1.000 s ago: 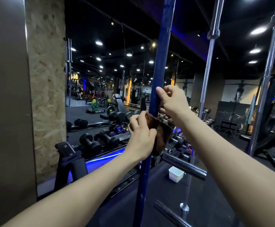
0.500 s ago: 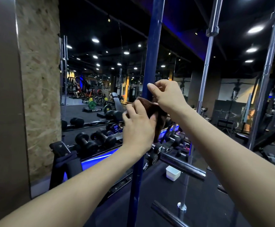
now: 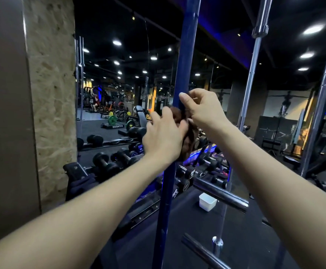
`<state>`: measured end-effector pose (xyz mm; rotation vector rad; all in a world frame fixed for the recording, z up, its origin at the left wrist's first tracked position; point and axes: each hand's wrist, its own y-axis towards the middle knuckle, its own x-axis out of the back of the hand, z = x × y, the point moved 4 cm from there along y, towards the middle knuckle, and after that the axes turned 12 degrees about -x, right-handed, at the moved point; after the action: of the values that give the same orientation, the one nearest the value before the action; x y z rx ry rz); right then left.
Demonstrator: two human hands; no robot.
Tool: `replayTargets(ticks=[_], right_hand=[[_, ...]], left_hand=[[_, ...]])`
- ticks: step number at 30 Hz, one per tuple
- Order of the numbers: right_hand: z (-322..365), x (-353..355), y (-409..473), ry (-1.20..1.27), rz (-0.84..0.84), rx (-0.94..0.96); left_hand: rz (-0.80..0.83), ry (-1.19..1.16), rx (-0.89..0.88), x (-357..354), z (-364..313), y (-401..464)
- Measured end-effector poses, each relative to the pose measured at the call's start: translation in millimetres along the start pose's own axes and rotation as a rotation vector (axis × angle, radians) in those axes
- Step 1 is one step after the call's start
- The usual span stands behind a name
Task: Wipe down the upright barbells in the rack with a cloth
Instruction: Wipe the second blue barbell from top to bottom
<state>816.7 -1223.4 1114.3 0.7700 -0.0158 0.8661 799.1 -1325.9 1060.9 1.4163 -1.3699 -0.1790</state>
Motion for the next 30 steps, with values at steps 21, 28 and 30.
replayTargets(ticks=[21,28,30], right_hand=[[-15,-14,-13,0.111,-0.045,-0.083],[-40,-14,-35,0.135,0.011,-0.183],[-35,-11,-38,0.149,0.015,-0.14]], left_hand=[[0.246,0.096,0.119,-40,29,-57],[0.176,0.079,0.047,-27,19,-40],[0.059,0.057,-0.011,-8,7,-17]])
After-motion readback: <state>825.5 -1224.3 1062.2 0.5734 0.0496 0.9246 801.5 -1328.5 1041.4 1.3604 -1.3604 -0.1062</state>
